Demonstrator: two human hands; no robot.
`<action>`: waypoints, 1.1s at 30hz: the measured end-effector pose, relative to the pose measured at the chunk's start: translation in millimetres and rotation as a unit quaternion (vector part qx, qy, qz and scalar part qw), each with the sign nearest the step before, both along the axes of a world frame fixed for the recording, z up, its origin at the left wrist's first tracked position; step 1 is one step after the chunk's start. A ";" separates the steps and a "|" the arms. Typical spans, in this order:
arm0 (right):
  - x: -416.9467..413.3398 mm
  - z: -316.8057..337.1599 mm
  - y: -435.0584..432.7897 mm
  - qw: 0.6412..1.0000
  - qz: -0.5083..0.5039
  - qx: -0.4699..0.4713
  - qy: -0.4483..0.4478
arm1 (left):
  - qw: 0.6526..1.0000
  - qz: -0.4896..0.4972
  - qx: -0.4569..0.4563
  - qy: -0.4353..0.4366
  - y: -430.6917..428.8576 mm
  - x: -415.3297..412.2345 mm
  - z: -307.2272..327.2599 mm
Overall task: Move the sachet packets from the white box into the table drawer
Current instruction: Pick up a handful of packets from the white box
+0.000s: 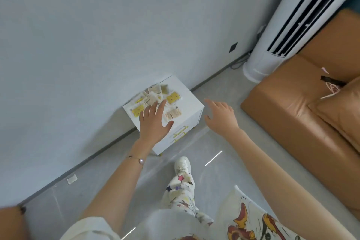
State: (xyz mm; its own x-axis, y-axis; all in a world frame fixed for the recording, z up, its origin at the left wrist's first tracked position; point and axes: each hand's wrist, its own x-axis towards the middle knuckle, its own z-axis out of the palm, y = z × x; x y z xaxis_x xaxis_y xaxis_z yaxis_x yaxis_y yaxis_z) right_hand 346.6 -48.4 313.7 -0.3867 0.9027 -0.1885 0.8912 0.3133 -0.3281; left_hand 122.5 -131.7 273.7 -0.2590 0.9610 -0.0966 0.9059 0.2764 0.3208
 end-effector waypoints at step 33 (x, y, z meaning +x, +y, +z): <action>-207.2 -399.4 307.1 0.978 0.112 -0.178 0.010 | 0.885 0.429 -0.060 -0.168 209.7 -177.0 -365.0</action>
State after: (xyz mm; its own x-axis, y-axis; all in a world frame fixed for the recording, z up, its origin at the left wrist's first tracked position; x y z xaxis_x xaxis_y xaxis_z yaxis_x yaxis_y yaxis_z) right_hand 139.4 258.7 -85.7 -0.5734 0.6745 -0.4650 0.8059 0.3622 -0.4684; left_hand -54.5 78.0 -91.3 -0.8257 0.4021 -0.3956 0.2047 0.8670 0.4542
